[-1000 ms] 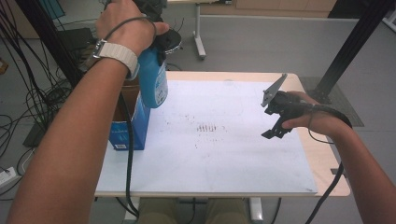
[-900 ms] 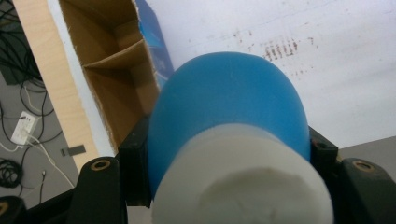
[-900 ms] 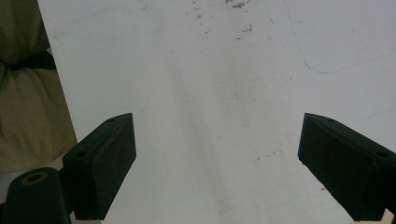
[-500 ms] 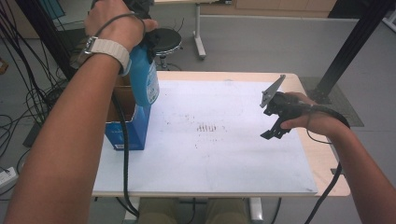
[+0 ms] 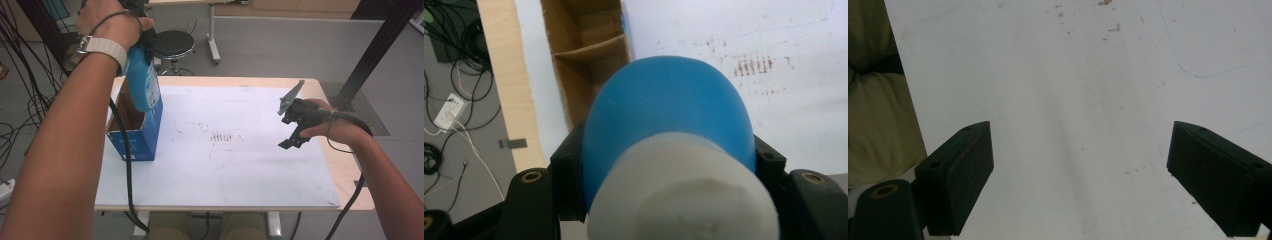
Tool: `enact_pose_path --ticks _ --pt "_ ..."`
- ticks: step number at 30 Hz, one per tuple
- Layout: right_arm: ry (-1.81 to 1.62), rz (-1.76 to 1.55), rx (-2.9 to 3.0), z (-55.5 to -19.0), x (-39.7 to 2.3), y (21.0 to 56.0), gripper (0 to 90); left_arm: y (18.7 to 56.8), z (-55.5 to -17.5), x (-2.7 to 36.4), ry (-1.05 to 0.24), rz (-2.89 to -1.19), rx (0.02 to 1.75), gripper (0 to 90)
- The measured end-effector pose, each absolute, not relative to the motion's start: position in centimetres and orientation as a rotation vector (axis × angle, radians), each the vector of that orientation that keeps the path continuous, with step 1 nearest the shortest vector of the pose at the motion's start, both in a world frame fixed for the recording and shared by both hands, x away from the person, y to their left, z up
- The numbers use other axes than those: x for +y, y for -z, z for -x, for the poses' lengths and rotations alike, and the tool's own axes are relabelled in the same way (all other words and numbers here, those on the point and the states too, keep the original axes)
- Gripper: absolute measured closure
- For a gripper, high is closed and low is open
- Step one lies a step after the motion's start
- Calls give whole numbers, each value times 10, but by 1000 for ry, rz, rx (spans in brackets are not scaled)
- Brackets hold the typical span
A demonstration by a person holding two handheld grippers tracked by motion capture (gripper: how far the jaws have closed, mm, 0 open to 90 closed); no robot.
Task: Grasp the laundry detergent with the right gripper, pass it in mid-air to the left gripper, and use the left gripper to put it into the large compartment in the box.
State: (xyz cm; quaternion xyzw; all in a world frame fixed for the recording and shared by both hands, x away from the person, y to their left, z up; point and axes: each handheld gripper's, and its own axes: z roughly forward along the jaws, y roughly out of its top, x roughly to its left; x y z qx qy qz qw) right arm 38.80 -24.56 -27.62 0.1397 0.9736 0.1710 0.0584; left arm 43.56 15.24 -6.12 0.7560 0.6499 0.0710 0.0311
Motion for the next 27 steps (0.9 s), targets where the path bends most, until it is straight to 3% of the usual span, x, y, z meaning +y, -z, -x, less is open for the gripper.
enact_pose_path --ticks 27 --pt "-528 -455 2968 -396 -249 289 111 97 -454 193 -236 -2285 2094 374"
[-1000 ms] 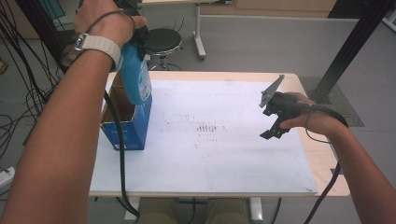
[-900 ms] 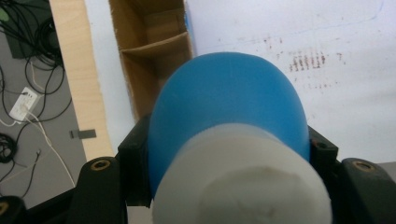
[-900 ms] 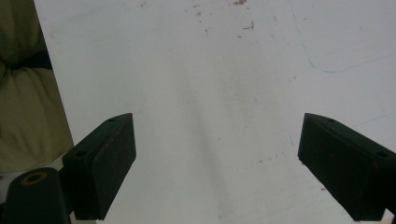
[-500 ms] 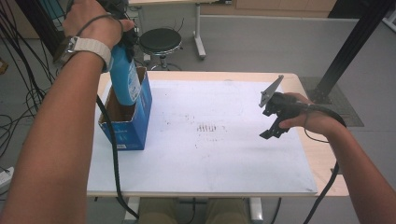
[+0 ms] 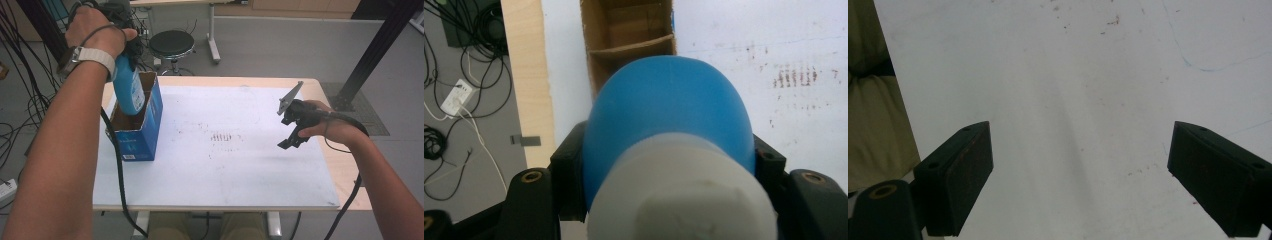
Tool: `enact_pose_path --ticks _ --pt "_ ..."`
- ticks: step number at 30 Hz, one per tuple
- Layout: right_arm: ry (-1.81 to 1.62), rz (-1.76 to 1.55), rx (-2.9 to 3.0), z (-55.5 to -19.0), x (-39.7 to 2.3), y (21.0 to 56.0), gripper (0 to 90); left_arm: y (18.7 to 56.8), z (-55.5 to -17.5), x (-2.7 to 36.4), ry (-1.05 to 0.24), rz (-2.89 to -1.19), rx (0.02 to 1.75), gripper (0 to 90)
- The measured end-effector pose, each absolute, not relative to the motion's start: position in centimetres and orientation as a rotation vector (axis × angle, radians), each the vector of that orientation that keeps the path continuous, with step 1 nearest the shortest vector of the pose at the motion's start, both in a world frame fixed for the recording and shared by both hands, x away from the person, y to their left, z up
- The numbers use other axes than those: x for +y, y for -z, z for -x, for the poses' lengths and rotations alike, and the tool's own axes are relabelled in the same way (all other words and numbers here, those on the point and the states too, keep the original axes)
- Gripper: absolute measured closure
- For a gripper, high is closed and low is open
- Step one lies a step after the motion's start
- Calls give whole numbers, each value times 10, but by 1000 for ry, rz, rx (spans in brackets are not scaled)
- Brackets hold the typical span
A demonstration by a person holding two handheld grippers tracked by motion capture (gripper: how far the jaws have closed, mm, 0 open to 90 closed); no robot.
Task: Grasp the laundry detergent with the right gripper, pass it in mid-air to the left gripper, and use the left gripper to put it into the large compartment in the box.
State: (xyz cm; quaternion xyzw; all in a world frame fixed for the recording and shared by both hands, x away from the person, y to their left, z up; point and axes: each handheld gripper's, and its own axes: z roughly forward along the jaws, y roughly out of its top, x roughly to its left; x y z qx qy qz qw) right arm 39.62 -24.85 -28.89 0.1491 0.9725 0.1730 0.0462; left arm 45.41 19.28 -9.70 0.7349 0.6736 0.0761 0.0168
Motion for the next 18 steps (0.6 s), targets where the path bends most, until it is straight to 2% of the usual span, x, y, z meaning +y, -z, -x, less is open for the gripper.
enact_pose_path --ticks 18 --pt "-525 -481 2971 -395 -251 294 111 138 -457 203 -231 -2285 2089 374"
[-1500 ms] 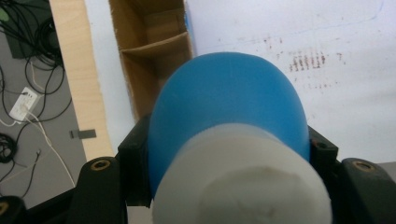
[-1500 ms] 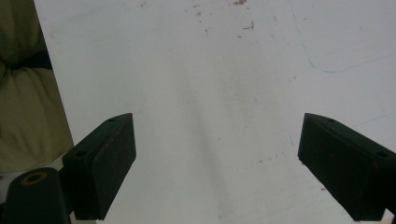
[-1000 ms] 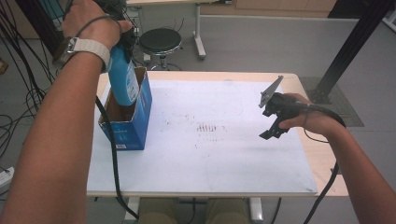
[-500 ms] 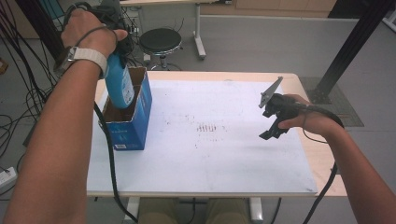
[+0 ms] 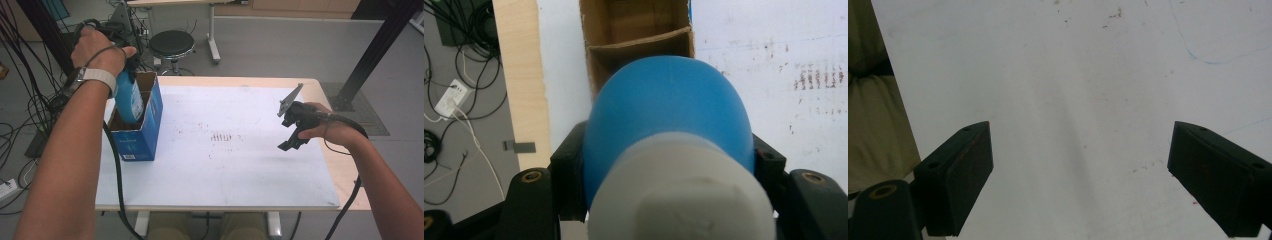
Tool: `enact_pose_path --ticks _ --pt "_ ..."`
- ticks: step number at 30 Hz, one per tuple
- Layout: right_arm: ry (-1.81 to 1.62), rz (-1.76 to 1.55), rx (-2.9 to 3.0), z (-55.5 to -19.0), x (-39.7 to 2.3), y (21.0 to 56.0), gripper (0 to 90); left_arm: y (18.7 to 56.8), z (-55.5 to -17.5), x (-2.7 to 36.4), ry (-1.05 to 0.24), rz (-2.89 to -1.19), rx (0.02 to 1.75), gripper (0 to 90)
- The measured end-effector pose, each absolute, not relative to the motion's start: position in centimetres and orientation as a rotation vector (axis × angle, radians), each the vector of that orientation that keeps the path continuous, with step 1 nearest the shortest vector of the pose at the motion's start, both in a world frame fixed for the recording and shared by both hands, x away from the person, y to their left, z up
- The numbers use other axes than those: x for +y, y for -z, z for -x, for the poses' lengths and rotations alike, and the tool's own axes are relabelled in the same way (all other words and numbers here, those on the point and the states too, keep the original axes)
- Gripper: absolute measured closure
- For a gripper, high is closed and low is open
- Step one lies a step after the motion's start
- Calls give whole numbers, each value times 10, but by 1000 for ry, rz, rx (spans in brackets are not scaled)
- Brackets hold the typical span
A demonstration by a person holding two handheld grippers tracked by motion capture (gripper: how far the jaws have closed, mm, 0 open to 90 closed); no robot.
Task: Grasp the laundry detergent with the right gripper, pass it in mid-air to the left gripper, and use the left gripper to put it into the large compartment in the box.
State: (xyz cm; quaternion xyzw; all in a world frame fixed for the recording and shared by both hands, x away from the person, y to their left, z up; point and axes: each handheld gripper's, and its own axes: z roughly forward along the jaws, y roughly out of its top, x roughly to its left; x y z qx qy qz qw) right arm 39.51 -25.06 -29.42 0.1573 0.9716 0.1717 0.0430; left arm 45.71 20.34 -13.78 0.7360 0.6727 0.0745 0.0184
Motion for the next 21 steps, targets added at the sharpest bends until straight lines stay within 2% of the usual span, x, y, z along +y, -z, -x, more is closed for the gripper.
enact_pose_path --ticks 21 --pt "-524 -500 2978 -396 -250 300 112 190 -458 213 -235 -2298 2069 374"
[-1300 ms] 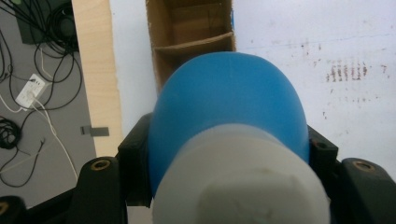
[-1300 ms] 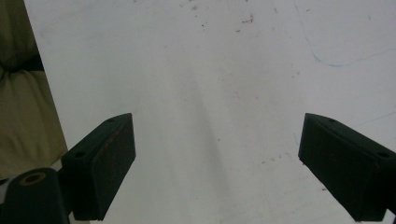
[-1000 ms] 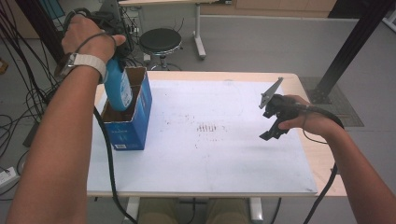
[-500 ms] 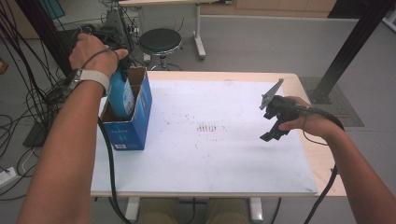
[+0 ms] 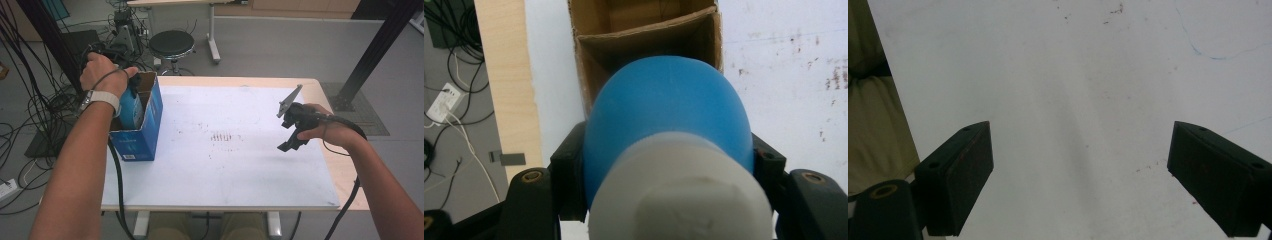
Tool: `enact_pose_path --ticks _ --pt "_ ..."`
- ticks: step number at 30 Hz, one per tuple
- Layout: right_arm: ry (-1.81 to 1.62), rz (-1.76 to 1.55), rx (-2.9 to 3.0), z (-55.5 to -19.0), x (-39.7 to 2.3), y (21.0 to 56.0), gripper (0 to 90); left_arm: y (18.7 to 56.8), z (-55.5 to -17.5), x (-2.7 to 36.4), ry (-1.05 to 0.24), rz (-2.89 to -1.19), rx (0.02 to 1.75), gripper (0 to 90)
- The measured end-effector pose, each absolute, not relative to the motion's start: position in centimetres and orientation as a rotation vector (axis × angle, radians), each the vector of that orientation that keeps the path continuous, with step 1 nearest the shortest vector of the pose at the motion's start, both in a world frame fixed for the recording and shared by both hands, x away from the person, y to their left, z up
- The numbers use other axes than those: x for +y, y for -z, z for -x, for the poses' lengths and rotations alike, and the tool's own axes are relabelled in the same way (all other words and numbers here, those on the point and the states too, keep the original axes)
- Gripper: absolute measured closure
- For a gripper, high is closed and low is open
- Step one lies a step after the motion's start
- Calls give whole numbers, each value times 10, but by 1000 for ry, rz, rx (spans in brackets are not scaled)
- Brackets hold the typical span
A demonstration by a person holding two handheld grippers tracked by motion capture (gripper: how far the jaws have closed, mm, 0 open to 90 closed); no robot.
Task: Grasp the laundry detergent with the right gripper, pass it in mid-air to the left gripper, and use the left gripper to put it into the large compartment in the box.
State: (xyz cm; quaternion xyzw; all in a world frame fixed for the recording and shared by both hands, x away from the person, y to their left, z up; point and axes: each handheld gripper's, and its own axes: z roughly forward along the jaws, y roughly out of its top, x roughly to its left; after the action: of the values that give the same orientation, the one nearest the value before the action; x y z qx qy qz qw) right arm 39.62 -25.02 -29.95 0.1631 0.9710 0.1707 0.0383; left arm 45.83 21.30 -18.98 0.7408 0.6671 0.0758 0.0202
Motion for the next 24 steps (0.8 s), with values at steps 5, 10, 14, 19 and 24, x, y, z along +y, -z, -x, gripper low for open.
enact_pose_path --ticks 5,10,14,19,24 --pt "-519 -509 2979 -396 -251 301 112 200 -459 213 -223 -2291 2064 375" --pt "-521 -516 2979 -395 -253 302 112 211 -459 213 -229 -2305 2062 374" --pt "-522 -522 2980 -395 -254 303 112 220 -459 213 -227 -2312 2062 375" --pt "-522 -526 2982 -394 -254 305 112 227 -459 213 -226 -2320 2054 375" --pt "-519 -529 2983 -394 -254 305 112 234 -459 213 -226 -2322 2050 375"
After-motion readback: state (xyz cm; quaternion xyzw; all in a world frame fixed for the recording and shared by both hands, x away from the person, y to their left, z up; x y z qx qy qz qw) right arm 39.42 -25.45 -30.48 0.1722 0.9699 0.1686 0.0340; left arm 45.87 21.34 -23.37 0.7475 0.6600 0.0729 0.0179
